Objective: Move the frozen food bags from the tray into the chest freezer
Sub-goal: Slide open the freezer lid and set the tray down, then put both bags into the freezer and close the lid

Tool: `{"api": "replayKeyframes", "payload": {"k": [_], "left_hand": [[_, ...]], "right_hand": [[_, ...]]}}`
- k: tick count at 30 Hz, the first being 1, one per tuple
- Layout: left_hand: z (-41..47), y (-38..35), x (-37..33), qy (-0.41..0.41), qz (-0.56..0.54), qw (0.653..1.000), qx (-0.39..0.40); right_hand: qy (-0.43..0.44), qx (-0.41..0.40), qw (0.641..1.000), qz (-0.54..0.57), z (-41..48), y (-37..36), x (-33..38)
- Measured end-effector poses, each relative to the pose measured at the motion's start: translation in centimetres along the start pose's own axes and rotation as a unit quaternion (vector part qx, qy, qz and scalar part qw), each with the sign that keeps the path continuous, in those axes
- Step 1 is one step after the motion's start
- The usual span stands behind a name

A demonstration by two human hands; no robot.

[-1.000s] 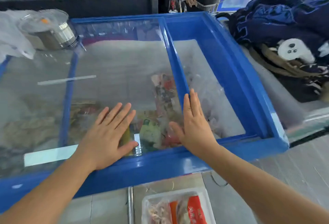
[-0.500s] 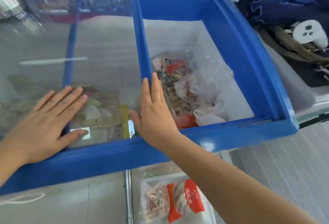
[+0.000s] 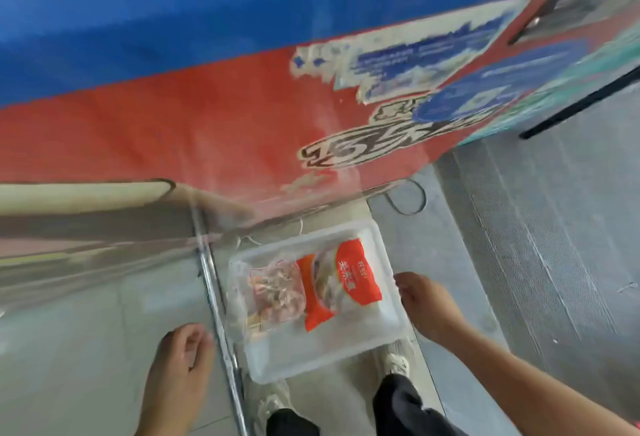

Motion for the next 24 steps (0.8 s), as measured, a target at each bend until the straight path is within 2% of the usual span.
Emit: {"api": "replayKeyframes", "payload": {"k": [1,2,3,4,7,11,14,16,18,20,22,24], "left_hand": [[1.0,-3.2,3.3,0.116,0.006,0.992,0.052],[2.1,-5.8,6.9,0.202,0.024,0.976,0.071],[3.1,-7.7,9.3,0.269,0.029,0.960,0.076],[3.8,-9.5,10.6,0.296,0.042,0.951,0.083],[6.5,-12.9,13.4,0.294,0.022,0.955,0.023],[8.5,-16.2,14.7,0.297,-0.018,0.955,-0.021],[9.2,-16.6,15.5,0.269,0.031,0.962,-0.024],[9.3,-16.2,16.0,0.263,0.067,0.962,-0.015],[9.0,-15.8,17.5,0.274,0.096,0.957,0.006],[8.3,-15.5,18.9,0.311,0.094,0.945,0.044],[7.9,-15.6,19.5,0.324,0.060,0.941,0.071],[8.0,-15.7,19.6,0.306,0.057,0.946,0.088]], "right_hand": [[-0.023,0.051,0.998,-0.019,2.4,-3.4,-1.8],[-0.030,0.074,0.996,-0.027,4.4,-5.6,-2.8],[-0.027,0.068,0.997,-0.025,6.5,-7.1,-3.4],[-0.019,0.064,0.997,-0.028,8.4,-8.4,-3.8],[0.010,0.062,0.998,-0.029,12.6,-11.3,-3.3],[0.124,0.072,0.983,-0.118,16.1,-15.6,0.1],[0.182,0.063,0.974,-0.122,17.5,-18.4,4.2],[0.148,0.024,0.982,-0.119,19.0,-19.1,5.3],[0.049,-0.023,0.997,-0.062,20.5,-19.5,3.8],[-0.023,-0.031,0.999,-0.013,21.1,-20.2,2.1],[0.000,-0.077,0.995,-0.069,21.0,-20.4,2.1],[0.102,-0.133,0.978,-0.124,20.2,-20.6,4.9]]}}
Point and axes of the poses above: each hand's wrist, its own z-axis towards the middle knuckle, its own y-axis out of the back of the hand, x = y × z, the point moved 8 cm from there along z, towards the middle knuckle, and after that the axes turned 14 degrees about -z, right-handed, at the moved point
